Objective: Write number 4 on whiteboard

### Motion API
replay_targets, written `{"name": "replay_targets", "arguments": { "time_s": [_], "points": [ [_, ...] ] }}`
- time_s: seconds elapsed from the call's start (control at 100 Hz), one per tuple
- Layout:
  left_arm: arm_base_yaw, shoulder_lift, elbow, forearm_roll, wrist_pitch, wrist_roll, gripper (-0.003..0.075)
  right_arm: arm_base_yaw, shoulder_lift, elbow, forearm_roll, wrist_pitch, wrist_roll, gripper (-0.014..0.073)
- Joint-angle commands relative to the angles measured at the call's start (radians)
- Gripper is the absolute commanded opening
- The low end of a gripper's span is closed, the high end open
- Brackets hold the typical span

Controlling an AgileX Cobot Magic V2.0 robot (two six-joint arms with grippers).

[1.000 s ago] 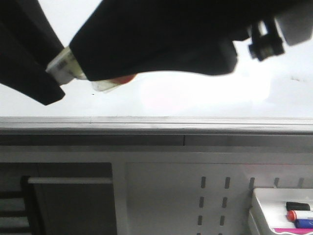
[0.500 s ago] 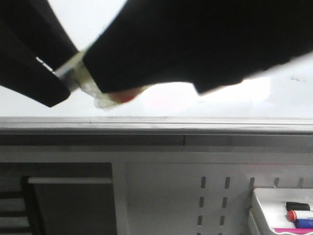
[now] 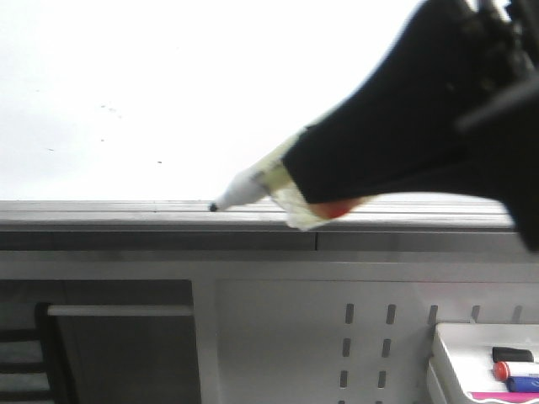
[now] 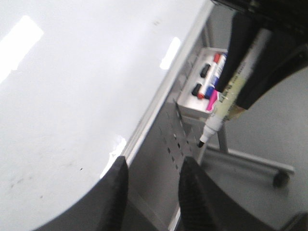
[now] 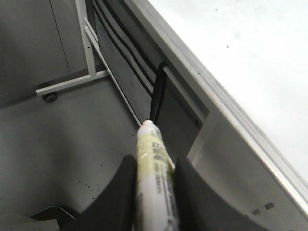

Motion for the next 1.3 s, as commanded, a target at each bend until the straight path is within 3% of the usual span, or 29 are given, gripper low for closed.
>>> {"name": "replay_targets", "arguments": {
  "time_s": [0.0, 0.14, 0.28, 0.53, 0.97, 1.29],
  "points": [
    [0.057, -0.12, 0.059, -0.149, -0.086, -0.017, 0.0137, -0.022, -0.035, 0.0, -0.003, -0.087, -0.004, -0.0053],
    [0.131, -0.304, 0.193, -0.259, -0.088, -0.017, -0.0019, -0.074, -0.026, 0.025, -0.003, -0.183, -0.004, -0.0053],
    [0.169, -0.438, 0.286, -0.322, -0.115, -0.017, -0.002, -0.174, 0.011, 0.023, -0.003, -0.301, -0.004, -0.0053],
    [0.176, -0.506, 0.328, -0.367, -0.156, -0.017, -0.002, -0.334, 0.128, -0.092, -0.003, -0.34, -0.004, -0.0053],
    [0.176, -0.506, 0.328, -0.403, -0.159, -0.017, -0.002, -0.386, 0.293, -0.274, -0.003, -0.368, -0.004, -0.0052],
    [0.176, -0.508, 0.328, -0.406, -0.157, -0.017, -0.002, -0.474, 0.308, -0.293, -0.003, -0.336, -0.004, -0.0042]
  ]
}}
